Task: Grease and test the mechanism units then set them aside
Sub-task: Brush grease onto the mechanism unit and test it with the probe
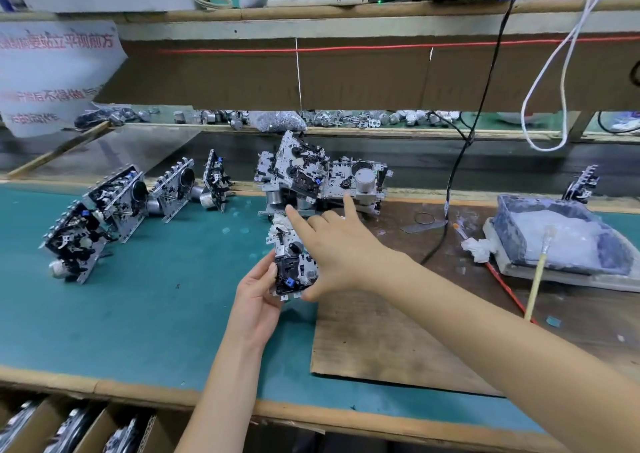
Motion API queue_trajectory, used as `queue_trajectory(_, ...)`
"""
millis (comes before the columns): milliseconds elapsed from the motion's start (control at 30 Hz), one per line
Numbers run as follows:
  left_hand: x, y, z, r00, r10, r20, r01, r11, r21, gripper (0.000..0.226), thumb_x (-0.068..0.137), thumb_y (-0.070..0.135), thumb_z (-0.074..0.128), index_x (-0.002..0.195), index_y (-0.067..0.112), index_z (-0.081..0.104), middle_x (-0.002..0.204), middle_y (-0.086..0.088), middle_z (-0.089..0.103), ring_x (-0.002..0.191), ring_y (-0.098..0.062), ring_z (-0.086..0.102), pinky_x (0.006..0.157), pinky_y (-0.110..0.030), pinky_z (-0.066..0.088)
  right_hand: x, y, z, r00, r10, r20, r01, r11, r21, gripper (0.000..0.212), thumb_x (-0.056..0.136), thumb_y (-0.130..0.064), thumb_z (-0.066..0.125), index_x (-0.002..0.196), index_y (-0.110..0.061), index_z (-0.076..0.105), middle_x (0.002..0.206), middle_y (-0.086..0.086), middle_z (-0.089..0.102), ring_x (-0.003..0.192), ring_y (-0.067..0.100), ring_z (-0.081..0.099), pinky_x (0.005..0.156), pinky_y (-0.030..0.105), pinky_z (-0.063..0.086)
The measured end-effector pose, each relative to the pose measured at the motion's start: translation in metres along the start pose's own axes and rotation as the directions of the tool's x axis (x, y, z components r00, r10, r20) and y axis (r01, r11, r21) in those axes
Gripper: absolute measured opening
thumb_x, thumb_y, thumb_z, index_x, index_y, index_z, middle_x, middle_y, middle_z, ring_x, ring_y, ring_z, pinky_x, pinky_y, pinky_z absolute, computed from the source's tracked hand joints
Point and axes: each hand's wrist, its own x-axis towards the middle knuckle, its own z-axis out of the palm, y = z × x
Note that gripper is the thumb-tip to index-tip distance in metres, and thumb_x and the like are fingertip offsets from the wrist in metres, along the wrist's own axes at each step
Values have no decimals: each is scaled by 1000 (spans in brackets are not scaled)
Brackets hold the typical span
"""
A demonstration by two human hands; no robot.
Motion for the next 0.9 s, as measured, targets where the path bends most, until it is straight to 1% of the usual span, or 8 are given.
queue_trajectory(100, -1, 1, 3, 1000, 0, 11, 0, 1000, 30, 31, 76, 11, 50, 81, 22, 79, 84, 0, 75, 72, -12, 72, 55, -23, 56, 0, 3, 0, 1000, -11, 10, 11, 1000, -1, 118, 71, -64, 62, 147, -7, -8, 117, 10, 53, 114, 30, 45, 108, 64, -1)
queue_trajectory(233, -1, 0, 1, 1000, -7, -9, 8, 1000, 29, 39, 88, 4, 45, 79, 22, 79, 82, -1, 75, 69, -12, 72, 54, -23, 55, -12, 14, -5, 1000, -2, 24, -2, 988, 154, 107, 73, -70, 53, 148, -23, -8, 151, 9, 23, 139, 23, 16, 110, 59, 4)
queue_trajectory(333, 0, -1, 1, 1000, -8, -1, 8, 999, 40, 36, 87, 4, 46, 83, 20, 79, 85, -2, 75, 72, -12, 72, 56, -24, 56, -29, 33, -11, 970, 170, -171, -91, 915, 394, 69, 89, -55, 43, 147, -27, 20, 131, 2, 44, 118, 19, 42, 89, 32, 35)
queue_trajectory(400, 1, -3, 0, 1000, -17, -15, 18, 998, 55, 38, 92, 1, 42, 87, 16, 77, 84, -2, 75, 71, -12, 71, 55, -24, 57, -43, 49, -13, 934, 312, -174, -216, 882, 418, 50, 94, -46, 42, 138, -23, 40, 114, 1, 55, 104, 20, 52, 75, 30, 39)
queue_trajectory(533, 4, -7, 2, 1000, -18, -19, 20, 994, 111, 29, 95, -1, 40, 104, 13, 64, 82, 1, 75, 70, -9, 71, 58, -22, 57, -79, 78, -11, 838, 536, 99, -544, 809, 222, 36, 96, -38, 40, 121, -21, 57, 117, 8, 61, 108, 30, 54, 86, 38, 47)
queue_trajectory(767, 8, -16, 16, 1000, -16, 5, 16, 997, 72, 52, 95, -1, 39, 74, 26, 79, 76, 4, 74, 66, -5, 70, 61, -16, 56, -153, 110, 11, 511, 666, 544, -716, 680, -159, 46, 96, -49, 34, 119, -15, 53, 125, 7, 53, 113, 26, 51, 82, 32, 40)
queue_trajectory(833, 9, -19, 18, 1000, -17, 10, 16, 997, 80, 53, 96, -1, 39, 74, 27, 79, 76, 5, 74, 67, -4, 70, 63, -16, 56, -164, 114, 17, 492, 637, 593, -738, 667, -103, 40, 97, -43, 35, 109, -11, 57, 122, 9, 57, 105, 26, 55, 83, 32, 42)
queue_trajectory(900, 9, -21, 19, 1000, -20, 22, 18, 996, 91, 53, 96, 0, 39, 75, 28, 78, 78, 6, 74, 70, -4, 70, 66, -18, 55, -172, 118, 17, 552, 608, 571, -742, 670, 3, 30, 97, -25, 35, 104, -7, 59, 120, 12, 59, 102, 25, 56, 85, 31, 44)
